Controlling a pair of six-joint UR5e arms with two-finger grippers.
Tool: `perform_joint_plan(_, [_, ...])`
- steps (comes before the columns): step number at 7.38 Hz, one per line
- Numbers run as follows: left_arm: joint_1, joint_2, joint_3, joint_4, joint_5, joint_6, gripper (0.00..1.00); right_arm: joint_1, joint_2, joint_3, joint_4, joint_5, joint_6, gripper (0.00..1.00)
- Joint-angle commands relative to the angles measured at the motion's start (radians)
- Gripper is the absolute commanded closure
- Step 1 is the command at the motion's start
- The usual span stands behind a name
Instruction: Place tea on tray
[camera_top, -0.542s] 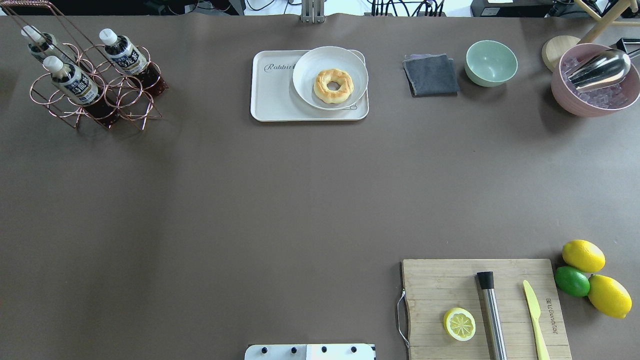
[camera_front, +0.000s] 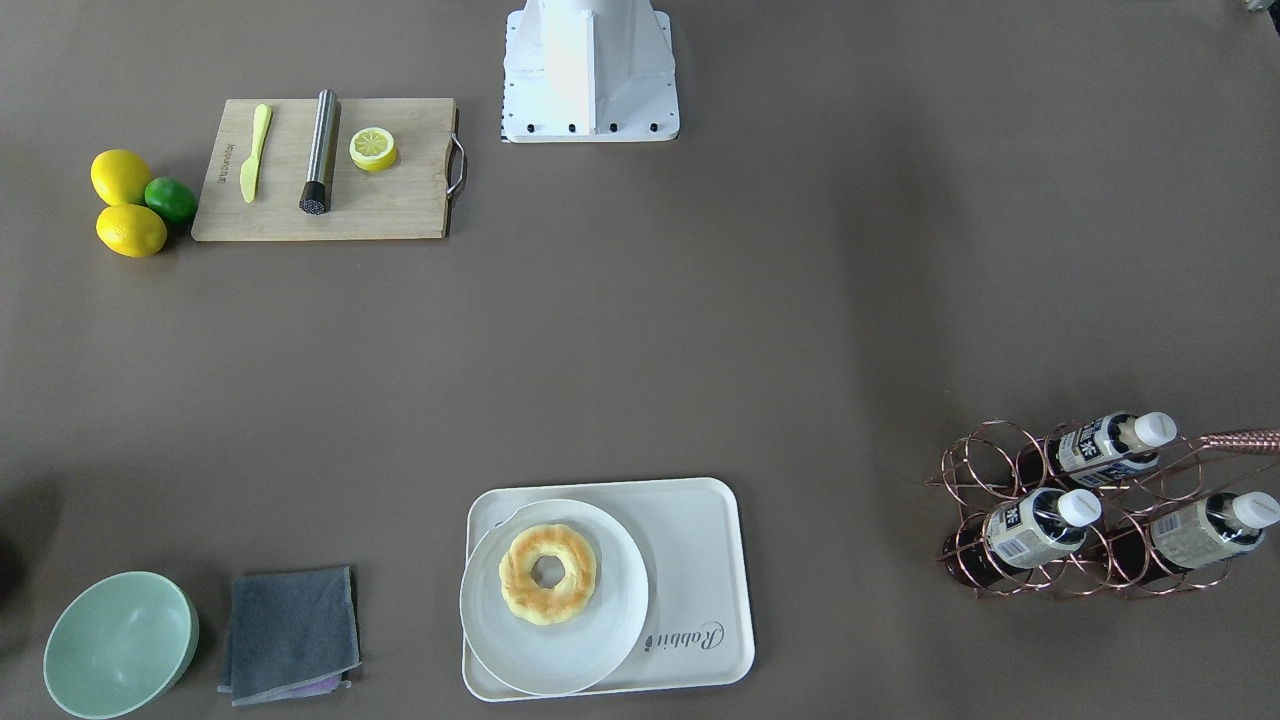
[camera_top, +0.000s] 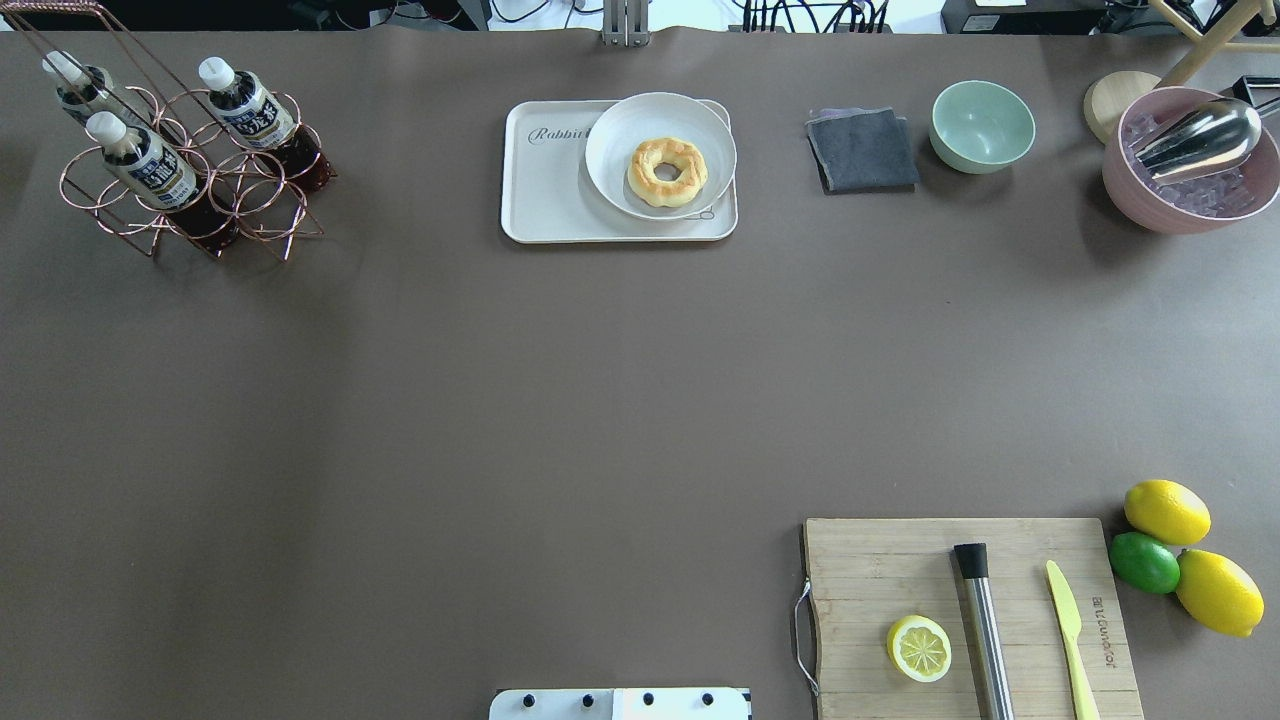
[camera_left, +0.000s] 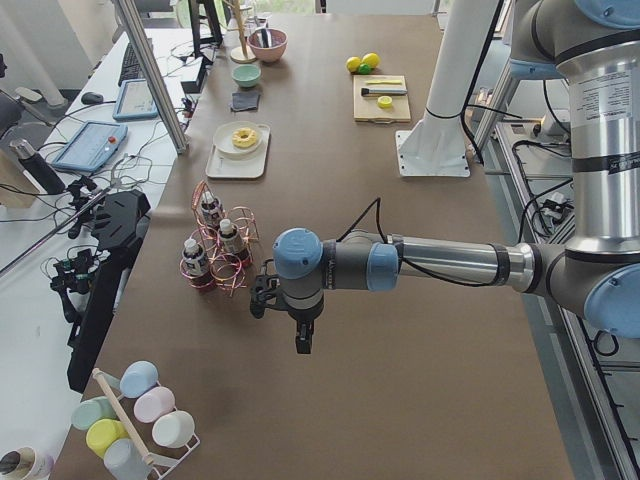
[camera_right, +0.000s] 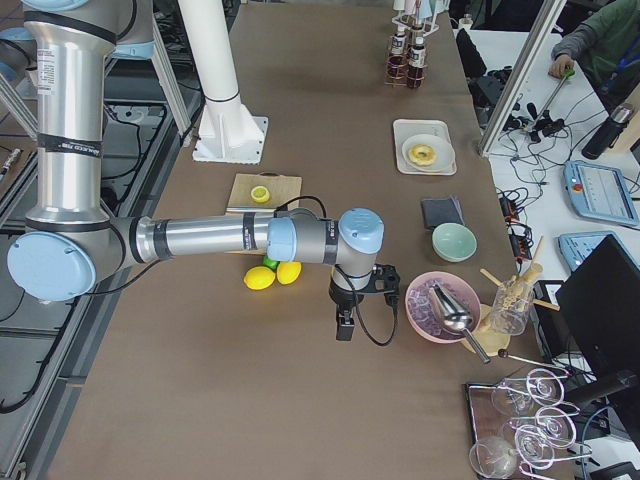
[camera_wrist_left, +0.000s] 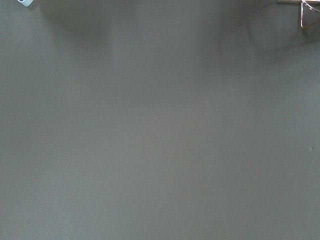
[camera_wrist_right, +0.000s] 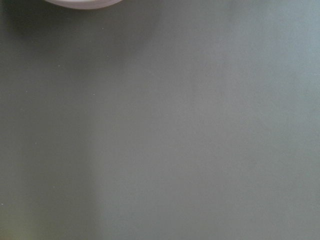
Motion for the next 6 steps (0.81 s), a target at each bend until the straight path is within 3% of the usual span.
perform_joint_plan(1, [0.0, 0.0, -0.002, -0.002, 0.0, 0.001, 0.02, 0.0, 0.0, 0.0, 0.0, -0.002, 0.0, 0.0])
perform_joint_plan(6, [0.001, -0.006, 0.012, -0.083, 0.001, -0.014, 0.02, 0.0, 0.0, 0.004, 0.0, 0.0, 0.0, 0.0])
